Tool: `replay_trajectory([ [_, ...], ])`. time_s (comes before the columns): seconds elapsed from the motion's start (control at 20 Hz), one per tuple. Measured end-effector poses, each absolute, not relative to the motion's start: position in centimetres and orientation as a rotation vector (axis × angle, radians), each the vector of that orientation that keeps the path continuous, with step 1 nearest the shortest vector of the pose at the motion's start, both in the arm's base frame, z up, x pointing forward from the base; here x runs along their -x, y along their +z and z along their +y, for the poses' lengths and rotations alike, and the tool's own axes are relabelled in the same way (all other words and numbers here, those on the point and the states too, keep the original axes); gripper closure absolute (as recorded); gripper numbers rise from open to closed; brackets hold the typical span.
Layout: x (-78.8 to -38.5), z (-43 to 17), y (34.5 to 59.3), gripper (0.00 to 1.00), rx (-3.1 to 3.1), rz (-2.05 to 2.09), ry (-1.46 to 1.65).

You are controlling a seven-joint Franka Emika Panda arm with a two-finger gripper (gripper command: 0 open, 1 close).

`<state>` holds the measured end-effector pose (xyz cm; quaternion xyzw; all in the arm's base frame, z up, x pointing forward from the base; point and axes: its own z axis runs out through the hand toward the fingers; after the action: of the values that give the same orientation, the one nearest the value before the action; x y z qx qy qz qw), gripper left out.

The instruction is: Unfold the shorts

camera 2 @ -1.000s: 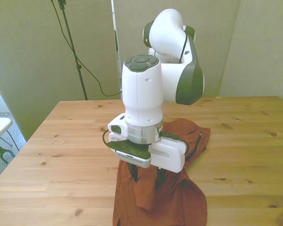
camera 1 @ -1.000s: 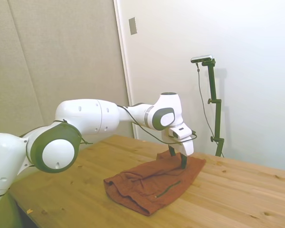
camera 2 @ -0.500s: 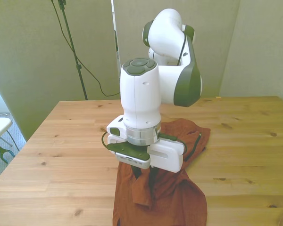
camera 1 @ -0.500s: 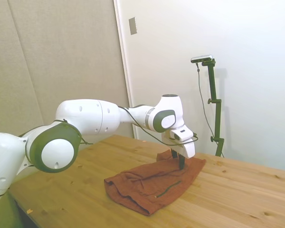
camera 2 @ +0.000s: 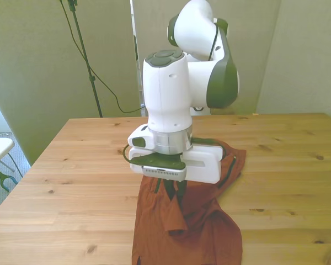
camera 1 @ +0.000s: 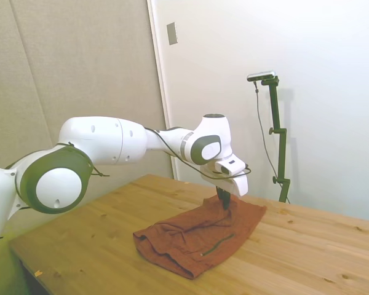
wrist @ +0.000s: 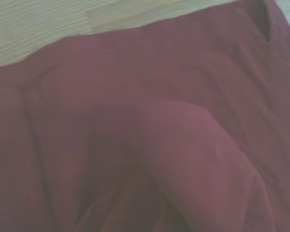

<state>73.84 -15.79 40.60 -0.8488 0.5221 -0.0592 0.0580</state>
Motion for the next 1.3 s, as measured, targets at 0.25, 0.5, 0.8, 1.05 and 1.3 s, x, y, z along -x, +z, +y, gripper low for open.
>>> replay_trajectory([
  [0.25,-73.3,-13.2,42.3,1.0,2.557,1.488,-0.155],
  [0.5,-73.8,-7.5,44.9,1.0,2.602,1.323,-0.169],
  [0.8,-74.2,1.0,47.1,1.0,2.712,1.161,-0.213],
  [1.05,-75.3,3.7,46.2,1.0,2.725,1.095,-0.189],
  [1.3,-75.6,6.7,45.9,0.0,2.723,1.031,-0.201],
])
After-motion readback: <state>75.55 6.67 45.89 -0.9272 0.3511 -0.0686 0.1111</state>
